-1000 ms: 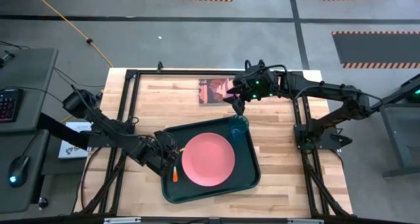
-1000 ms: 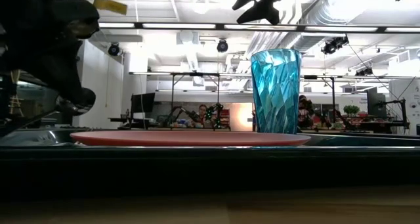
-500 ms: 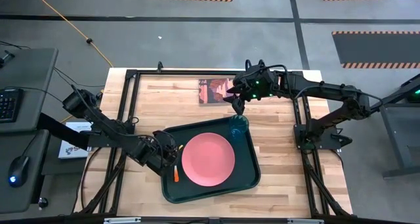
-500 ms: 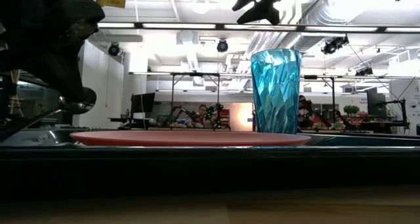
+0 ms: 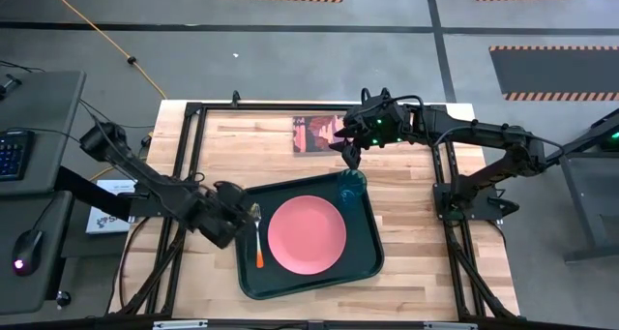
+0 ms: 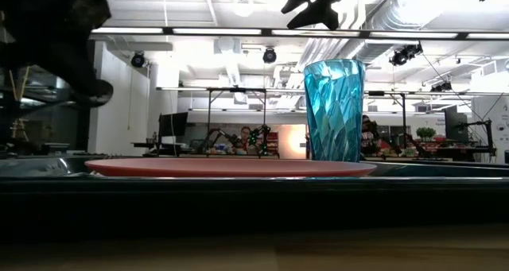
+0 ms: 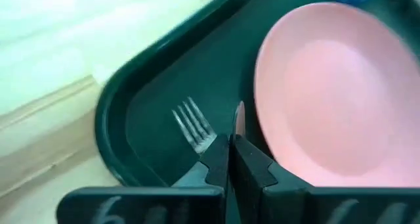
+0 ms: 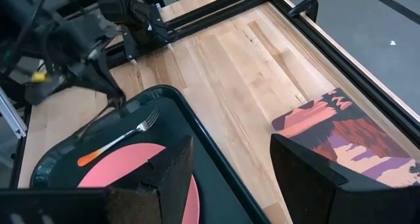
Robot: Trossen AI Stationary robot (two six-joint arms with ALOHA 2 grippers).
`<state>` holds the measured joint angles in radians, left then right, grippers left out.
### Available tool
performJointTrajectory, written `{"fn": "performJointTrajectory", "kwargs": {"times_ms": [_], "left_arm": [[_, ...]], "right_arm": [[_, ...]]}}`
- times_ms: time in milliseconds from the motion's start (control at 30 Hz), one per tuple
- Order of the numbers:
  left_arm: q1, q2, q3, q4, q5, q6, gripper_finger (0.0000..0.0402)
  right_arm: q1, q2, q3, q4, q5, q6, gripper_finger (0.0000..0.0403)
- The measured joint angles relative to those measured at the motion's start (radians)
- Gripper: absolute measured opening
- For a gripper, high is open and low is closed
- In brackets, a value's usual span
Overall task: Pick and place plate/cup/fork/spoon on tray
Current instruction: Put the black spoon to the left side of the orange fork on the black tray
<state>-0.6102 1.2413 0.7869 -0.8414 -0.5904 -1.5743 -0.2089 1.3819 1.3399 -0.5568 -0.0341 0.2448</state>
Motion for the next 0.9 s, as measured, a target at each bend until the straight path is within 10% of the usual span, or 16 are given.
{"fn": "performJointTrajectory", "kwargs": {"times_ms": [367, 900], "left_arm": [[0.008, -0.360, -0.522, 0.724, 0.072, -0.005, 0.0000], [0.002, -0.335, -0.550, 0.526, 0.130, -0.223, 0.0000]], "right_arm": [[0.000, 0.000, 0.000, 0.000, 0.000, 0.026, 0.0196], [0.000, 0.000, 0.000, 0.000, 0.033, 0.069, 0.0196]]}}
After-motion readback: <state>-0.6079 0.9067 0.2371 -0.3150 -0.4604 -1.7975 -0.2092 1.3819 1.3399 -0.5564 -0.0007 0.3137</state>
